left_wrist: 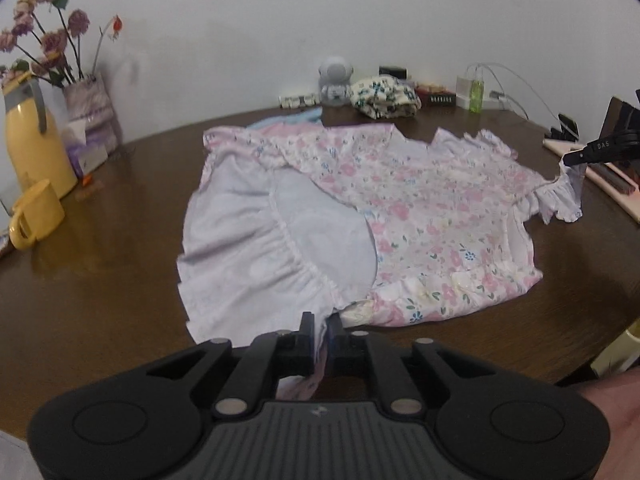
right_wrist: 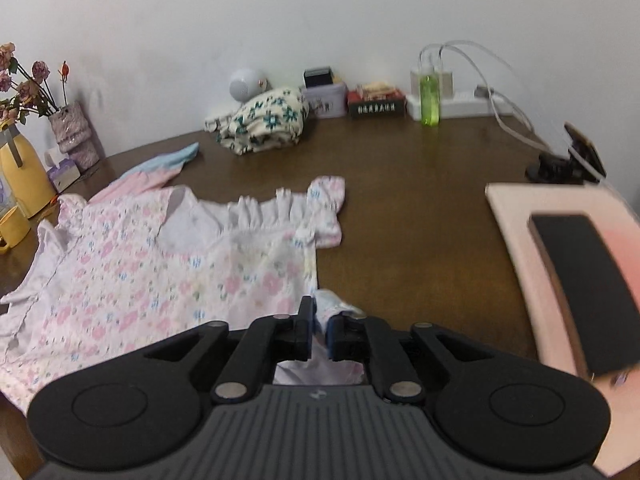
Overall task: Fold clothes
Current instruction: 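Lower the dress onto the table and open both grippers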
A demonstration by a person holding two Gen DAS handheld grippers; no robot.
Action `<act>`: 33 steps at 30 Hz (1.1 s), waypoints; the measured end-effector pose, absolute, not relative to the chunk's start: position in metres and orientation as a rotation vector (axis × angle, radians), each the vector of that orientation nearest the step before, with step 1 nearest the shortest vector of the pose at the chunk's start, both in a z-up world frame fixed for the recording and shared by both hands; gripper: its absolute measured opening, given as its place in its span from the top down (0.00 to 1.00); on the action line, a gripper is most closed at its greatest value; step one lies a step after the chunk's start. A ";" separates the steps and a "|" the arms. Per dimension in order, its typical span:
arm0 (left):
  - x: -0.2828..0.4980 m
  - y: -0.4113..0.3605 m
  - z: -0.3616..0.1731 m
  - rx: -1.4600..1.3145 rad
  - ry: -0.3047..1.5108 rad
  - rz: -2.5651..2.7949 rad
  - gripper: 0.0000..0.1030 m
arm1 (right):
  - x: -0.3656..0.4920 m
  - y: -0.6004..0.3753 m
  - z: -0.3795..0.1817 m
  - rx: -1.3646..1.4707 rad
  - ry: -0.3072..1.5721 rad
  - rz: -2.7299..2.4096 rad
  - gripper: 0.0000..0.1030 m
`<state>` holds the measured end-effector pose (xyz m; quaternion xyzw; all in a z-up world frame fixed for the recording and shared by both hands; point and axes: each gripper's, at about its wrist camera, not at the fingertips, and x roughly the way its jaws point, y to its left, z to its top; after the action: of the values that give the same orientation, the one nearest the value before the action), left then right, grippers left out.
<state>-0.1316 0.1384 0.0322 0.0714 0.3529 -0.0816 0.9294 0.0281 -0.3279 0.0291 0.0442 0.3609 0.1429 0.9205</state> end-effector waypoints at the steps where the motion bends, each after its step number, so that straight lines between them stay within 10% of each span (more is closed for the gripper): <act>1: -0.133 0.137 0.030 0.147 0.732 -0.177 0.86 | 0.026 -0.330 0.027 0.093 0.746 0.290 0.85; 3: -0.138 0.134 0.026 0.150 0.742 -0.198 0.58 | 0.018 -0.335 0.027 0.101 0.737 0.269 0.58; 5: -0.143 0.133 0.028 0.148 0.728 -0.216 0.43 | 0.006 -0.339 0.033 0.081 0.695 0.242 0.53; 11: -0.140 0.134 0.058 0.107 0.598 -0.243 0.26 | -0.021 -0.325 0.057 -0.035 0.543 0.187 0.37; 16: -0.102 0.103 0.053 0.165 0.585 -0.223 0.29 | -0.017 -0.276 0.053 -0.115 0.500 0.300 0.38; 23: -0.062 0.075 0.027 0.179 0.643 -0.314 0.64 | 0.027 -0.247 0.025 -0.136 0.601 0.346 0.64; 33: -0.051 0.068 -0.006 0.169 0.700 -0.341 0.67 | 0.005 -0.308 0.018 0.071 0.574 0.244 0.52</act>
<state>-0.0513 0.0681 -0.0059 0.0823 0.3410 -0.1662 0.9216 0.0047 -0.3079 0.0182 0.0348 0.2825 0.1201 0.9511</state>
